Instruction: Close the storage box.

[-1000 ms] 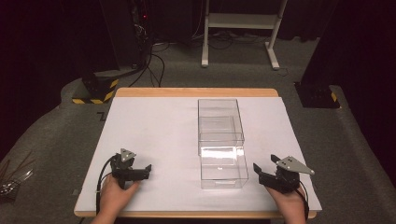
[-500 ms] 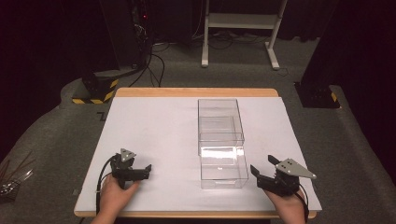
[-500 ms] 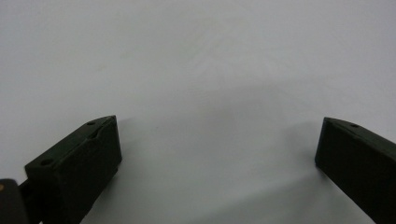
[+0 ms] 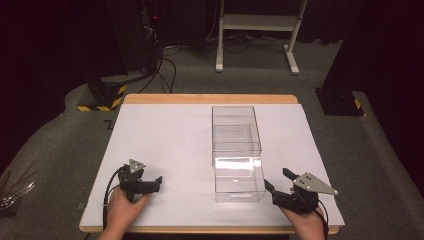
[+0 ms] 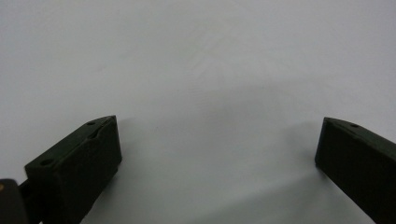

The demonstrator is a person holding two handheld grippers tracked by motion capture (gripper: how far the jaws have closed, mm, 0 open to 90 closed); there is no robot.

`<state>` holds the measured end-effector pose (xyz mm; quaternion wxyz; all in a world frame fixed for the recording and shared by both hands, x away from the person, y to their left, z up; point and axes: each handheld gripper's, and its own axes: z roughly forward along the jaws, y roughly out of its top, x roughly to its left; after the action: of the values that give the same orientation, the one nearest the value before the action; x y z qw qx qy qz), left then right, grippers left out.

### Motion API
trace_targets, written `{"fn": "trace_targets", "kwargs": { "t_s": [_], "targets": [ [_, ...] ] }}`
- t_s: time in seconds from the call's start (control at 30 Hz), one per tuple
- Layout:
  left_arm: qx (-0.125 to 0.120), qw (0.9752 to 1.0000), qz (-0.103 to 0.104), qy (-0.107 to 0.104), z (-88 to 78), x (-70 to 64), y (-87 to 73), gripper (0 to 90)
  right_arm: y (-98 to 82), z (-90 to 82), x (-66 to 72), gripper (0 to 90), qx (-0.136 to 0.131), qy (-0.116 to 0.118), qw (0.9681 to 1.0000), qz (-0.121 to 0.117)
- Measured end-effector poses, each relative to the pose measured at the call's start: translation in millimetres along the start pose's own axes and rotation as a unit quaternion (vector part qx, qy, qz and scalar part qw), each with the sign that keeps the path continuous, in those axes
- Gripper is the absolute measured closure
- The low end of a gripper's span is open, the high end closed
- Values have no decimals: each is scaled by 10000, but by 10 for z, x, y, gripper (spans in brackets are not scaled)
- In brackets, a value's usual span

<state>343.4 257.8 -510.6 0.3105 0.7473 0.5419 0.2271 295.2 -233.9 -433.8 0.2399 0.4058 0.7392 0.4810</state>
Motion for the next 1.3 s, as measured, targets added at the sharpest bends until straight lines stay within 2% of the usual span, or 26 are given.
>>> {"fn": "trace_targets", "kwargs": {
  "t_s": [0.43,0.67,0.9,1.03,1.3],
  "targets": [
    [-1,10000,-1,-1,0,0,0,6,-28,-6,115,236,13,286,9996,-38],
    [0,10000,-1,-2,0,0,0,6,-55,22,175,238,138,452,9988,-108],
    [1,10000,1,-2,0,1,0,6,-96,75,189,229,252,517,9982,-143],
    [1,10000,0,-2,0,1,0,6,-102,87,193,227,221,527,9983,-150],
    [2,10000,0,-3,0,1,0,6,-117,147,189,226,178,386,9991,-73]
  ]
}}
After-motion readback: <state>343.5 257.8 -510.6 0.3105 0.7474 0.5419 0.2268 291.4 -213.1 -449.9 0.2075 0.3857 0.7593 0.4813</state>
